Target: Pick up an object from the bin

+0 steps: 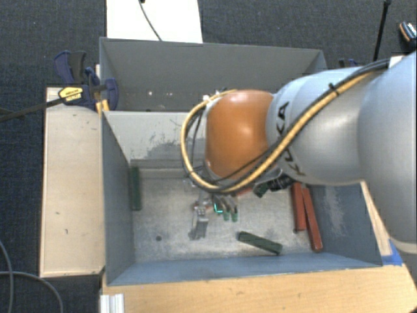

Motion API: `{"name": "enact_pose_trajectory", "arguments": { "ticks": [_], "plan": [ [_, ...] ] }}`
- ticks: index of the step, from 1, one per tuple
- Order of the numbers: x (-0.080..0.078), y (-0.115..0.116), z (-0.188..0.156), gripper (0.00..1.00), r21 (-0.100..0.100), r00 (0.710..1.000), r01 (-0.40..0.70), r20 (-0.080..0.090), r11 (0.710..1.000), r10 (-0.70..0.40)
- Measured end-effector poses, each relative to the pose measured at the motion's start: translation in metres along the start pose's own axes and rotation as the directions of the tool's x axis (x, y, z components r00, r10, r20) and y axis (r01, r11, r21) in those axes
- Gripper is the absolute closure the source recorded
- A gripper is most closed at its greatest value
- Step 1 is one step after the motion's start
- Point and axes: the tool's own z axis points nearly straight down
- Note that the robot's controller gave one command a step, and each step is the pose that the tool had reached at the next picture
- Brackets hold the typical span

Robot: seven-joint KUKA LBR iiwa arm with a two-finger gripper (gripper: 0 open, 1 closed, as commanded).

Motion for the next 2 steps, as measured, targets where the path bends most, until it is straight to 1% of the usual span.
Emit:
{"name": "enact_pose_trajectory", "arguments": {
  "ticks": [1,2],
  "plan": [
    [-0.047,-0.078,0.087,0.00,0.004,0.995,0.099,0.001,0.995,-0.099],
    [-0.059,-0.096,0.051,0.00,0.001,0.991,0.130,0.014,0.991,-0.130]
  ]
}}
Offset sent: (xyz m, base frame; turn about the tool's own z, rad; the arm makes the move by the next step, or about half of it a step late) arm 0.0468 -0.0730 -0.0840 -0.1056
